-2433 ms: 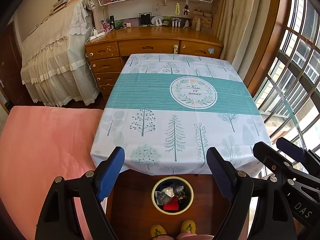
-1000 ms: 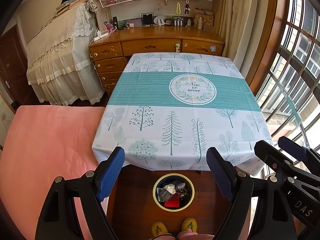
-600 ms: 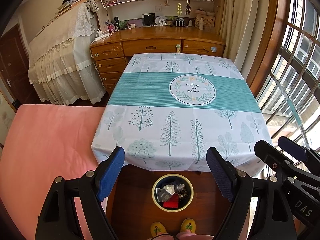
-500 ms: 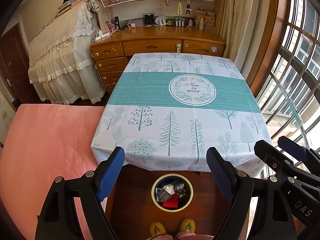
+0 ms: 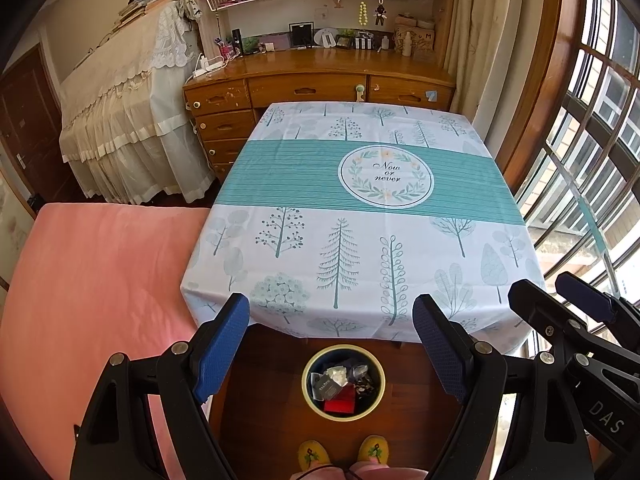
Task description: Collect trash
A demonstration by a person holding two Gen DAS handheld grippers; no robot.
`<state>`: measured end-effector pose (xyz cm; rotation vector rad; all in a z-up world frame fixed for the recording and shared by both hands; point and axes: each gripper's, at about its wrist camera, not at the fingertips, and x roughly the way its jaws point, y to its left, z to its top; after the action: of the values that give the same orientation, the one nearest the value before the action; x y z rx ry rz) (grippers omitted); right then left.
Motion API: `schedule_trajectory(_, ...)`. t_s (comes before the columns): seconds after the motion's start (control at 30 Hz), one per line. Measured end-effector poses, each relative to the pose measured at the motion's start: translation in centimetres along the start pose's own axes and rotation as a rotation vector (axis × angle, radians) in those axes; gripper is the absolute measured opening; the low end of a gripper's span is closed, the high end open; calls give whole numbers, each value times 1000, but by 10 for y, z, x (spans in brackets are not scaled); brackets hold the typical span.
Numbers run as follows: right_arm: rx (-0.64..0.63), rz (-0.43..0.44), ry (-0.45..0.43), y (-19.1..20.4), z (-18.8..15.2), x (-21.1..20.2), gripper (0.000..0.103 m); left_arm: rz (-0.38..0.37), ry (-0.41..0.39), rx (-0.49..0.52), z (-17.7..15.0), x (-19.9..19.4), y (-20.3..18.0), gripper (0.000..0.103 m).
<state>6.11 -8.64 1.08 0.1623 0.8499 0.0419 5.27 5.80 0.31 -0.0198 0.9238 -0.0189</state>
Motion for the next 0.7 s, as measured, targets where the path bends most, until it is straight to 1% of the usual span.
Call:
schedule_trajectory(0.27,-1,5,4,2,-7,1,65,3,3,3,-5,0,7,85)
schedule_trajectory(0.5,4,1,4,2,-6,1,65,-1,4,10,-1,2,4,85)
schedule_trajectory(0.7,5,3,6,2,-5,3,65,-1,7,11,-4,3,7,85)
